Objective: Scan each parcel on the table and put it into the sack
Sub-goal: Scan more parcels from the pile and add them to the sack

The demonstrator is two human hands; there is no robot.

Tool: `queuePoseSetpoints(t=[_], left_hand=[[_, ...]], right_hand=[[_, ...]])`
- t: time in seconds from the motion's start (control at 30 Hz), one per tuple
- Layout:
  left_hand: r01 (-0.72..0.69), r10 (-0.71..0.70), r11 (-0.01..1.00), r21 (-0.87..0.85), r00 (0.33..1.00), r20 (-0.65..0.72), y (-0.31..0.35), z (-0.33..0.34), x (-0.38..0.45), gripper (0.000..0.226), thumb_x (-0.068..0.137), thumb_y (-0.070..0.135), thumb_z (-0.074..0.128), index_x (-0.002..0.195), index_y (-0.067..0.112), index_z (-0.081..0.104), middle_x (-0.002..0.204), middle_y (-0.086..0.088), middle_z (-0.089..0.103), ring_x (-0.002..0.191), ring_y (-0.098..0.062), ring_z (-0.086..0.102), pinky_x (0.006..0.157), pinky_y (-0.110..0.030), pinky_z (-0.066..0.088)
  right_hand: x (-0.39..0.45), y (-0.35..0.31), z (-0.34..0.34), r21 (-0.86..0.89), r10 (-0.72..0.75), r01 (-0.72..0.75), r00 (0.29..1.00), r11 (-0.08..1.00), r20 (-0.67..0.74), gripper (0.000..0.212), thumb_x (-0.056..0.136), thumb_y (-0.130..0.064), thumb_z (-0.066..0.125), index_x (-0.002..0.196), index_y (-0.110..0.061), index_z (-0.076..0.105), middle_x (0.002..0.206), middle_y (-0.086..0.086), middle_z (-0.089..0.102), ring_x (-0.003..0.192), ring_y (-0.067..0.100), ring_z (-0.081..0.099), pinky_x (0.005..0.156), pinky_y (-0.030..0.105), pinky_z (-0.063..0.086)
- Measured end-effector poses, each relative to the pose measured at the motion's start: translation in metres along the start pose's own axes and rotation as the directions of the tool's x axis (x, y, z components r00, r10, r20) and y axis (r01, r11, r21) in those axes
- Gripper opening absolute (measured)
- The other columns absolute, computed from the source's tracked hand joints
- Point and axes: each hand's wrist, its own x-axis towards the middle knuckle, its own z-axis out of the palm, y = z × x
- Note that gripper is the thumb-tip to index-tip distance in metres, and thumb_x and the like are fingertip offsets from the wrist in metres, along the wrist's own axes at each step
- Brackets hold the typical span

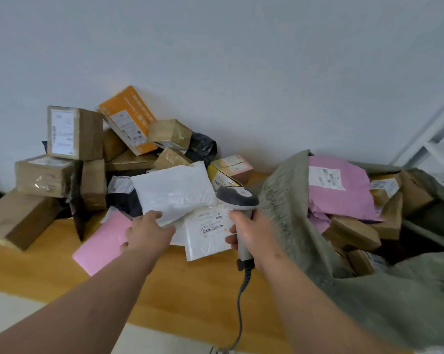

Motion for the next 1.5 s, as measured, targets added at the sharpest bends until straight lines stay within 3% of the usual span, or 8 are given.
queuePoseSetpoints(t=[0.2, 0.4, 0.67, 0.93, 1.07, 1.27, 1.37, 1.5], left_hand=[[0.094, -0.095, 0.995, -0.044, 0.995, -0.039, -0.019, -0.009, 0.037, 0.058, 0.079, 0.044, 0.061, 0.134, 0.033, 0.048, 0.120, -0.002, 0.060, 0.104, -0.028, 0.057, 0.091, -0.053, 0.050], [0.088, -0.094, 0.989, -0.122, 0.995, -0.040, -0.008, -0.026, 0.067, 0.055, 0.088, 0.035, 0.064, 0.139, 0.029, 0.045, 0.130, -0.005, 0.055, 0.109, -0.027, 0.056, 0.095, -0.052, 0.050], [0.022, -0.016, 0.977, -0.211, 0.999, 0.034, 0.017, -0.058, 0.166, 0.054, 0.093, 0.032, 0.064, 0.142, 0.030, 0.044, 0.143, -0.003, 0.048, 0.123, -0.027, 0.051, 0.098, -0.046, 0.048], [-0.076, 0.108, 0.956, -0.282, 0.989, 0.101, 0.054, -0.086, 0.265, 0.054, 0.094, 0.028, 0.063, 0.144, 0.022, 0.044, 0.138, -0.003, 0.051, 0.104, -0.017, 0.051, 0.079, -0.032, 0.041], [-0.091, 0.153, 0.942, -0.322, 0.973, 0.173, 0.070, -0.085, 0.290, 0.053, 0.095, 0.024, 0.062, 0.145, 0.022, 0.043, 0.123, 0.000, 0.055, 0.102, -0.018, 0.053, 0.080, -0.032, 0.041], [0.194, 0.016, 0.830, -0.522, 0.929, 0.370, 0.085, -0.073, 0.317, 0.055, 0.095, 0.026, 0.063, 0.145, 0.030, 0.042, 0.125, 0.003, 0.054, 0.108, -0.020, 0.052, 0.091, -0.039, 0.044], [0.331, -0.025, 0.739, -0.587, 0.884, 0.467, 0.093, -0.067, 0.320, 0.044, 0.096, 0.023, 0.061, 0.138, 0.030, 0.048, 0.125, -0.001, 0.058, 0.100, -0.018, 0.058, 0.076, -0.031, 0.051], [0.474, -0.058, 0.625, -0.621, 0.821, 0.568, 0.102, -0.062, 0.320, 0.042, 0.095, 0.021, 0.064, 0.135, 0.023, 0.052, 0.124, -0.002, 0.060, 0.107, -0.020, 0.058, 0.075, -0.031, 0.050]], right_hand=[[0.037, -0.007, 0.024, -0.024, 0.023, -0.021, 0.998, 0.999, 0.061, 0.020, 0.090, -0.025, 0.062, 0.104, -0.011, 0.060, 0.077, 0.006, 0.063, 0.060, 0.014, 0.067, 0.064, 0.032, 0.056], [0.071, -0.023, 0.059, 0.010, 0.000, 0.000, 0.997, 1.000, 0.075, 0.012, 0.090, -0.028, 0.066, 0.099, -0.020, 0.060, 0.080, 0.005, 0.066, 0.067, 0.016, 0.069, 0.072, 0.035, 0.060], [0.131, -0.079, 0.120, 0.047, -0.014, 0.014, 1.000, 0.999, -0.006, 0.012, 0.090, -0.024, 0.069, 0.099, -0.019, 0.062, 0.078, 0.003, 0.070, 0.064, 0.012, 0.070, 0.065, 0.028, 0.060], [0.190, -0.129, 0.170, 0.036, -0.053, 0.057, 0.994, 0.998, -0.099, 0.009, 0.084, -0.018, 0.070, 0.091, -0.016, 0.064, 0.080, 0.010, 0.071, 0.075, 0.024, 0.070, 0.075, 0.037, 0.059], [0.208, -0.145, 0.181, 0.019, -0.080, 0.084, 0.985, 0.996, -0.152, 0.012, 0.087, -0.023, 0.068, 0.087, -0.028, 0.058, 0.092, 0.001, 0.067, 0.082, 0.012, 0.061, 0.068, 0.030, 0.049], [0.238, -0.167, 0.195, -0.080, -0.145, 0.132, 0.969, 0.988, -0.200, 0.010, 0.085, -0.021, 0.068, 0.092, -0.016, 0.063, 0.095, 0.008, 0.069, 0.082, 0.019, 0.061, 0.070, 0.034, 0.048], [0.251, -0.176, 0.198, -0.125, -0.173, 0.149, 0.964, 0.981, -0.202, 0.019, 0.085, -0.020, 0.068, 0.099, -0.008, 0.065, 0.102, 0.017, 0.070, 0.096, 0.030, 0.066, 0.085, 0.049, 0.055], [0.270, -0.172, 0.197, -0.119, -0.122, 0.112, 0.989, 0.987, -0.079, 0.011, 0.088, -0.024, 0.068, 0.095, -0.023, 0.060, 0.097, 0.002, 0.067, 0.094, 0.022, 0.063, 0.083, 0.041, 0.052]])
